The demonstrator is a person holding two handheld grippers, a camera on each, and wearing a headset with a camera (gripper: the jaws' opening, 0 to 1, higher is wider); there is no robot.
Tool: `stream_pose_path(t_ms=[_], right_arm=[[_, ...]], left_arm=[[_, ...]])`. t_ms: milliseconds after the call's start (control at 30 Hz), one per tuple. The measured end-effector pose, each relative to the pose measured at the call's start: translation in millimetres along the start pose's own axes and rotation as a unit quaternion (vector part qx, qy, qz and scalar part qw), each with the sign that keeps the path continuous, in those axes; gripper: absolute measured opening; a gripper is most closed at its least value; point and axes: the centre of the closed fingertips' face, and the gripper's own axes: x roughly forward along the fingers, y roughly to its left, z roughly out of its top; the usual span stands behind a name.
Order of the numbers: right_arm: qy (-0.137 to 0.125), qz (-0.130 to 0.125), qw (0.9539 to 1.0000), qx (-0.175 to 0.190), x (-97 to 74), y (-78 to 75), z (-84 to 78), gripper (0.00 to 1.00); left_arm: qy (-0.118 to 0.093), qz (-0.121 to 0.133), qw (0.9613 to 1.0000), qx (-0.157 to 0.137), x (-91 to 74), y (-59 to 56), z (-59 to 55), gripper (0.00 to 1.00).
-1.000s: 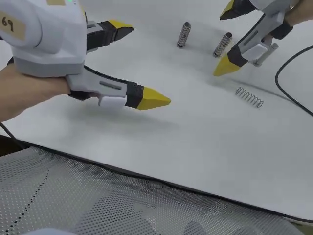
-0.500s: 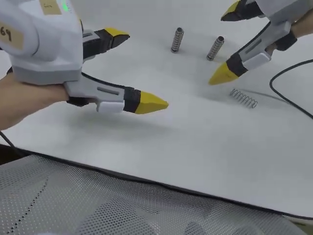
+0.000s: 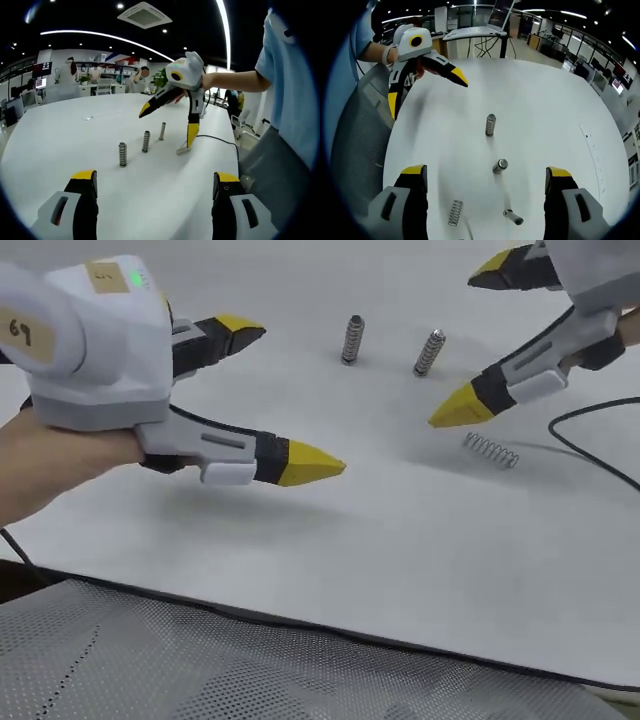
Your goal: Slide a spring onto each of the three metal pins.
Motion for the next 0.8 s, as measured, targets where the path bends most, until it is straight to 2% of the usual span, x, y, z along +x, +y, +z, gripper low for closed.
stream_pose_path(t_ms=[133, 400, 800], right_arm=[[-0.018, -0.011, 0.9994, 0.028, -10.8, 3.9, -4.2, 0.97], [-0.025, -0.035, 0.9973, 0.060, -28.2, 9.7, -25.1, 0.97], [-0.043, -0.071, 0.9904, 0.111, -53.4, 25.5, -56.7, 0.95]], left_arm=[[0.000, -0.003, 1.0000, 0.003, 1.7, -1.1, 1.5, 0.94], [0.002, -0.015, 0.9998, 0.010, 6.6, -5.7, 5.7, 0.93], [0.007, -0.030, 0.9993, 0.022, 13.6, -13.1, 9.9, 0.93]])
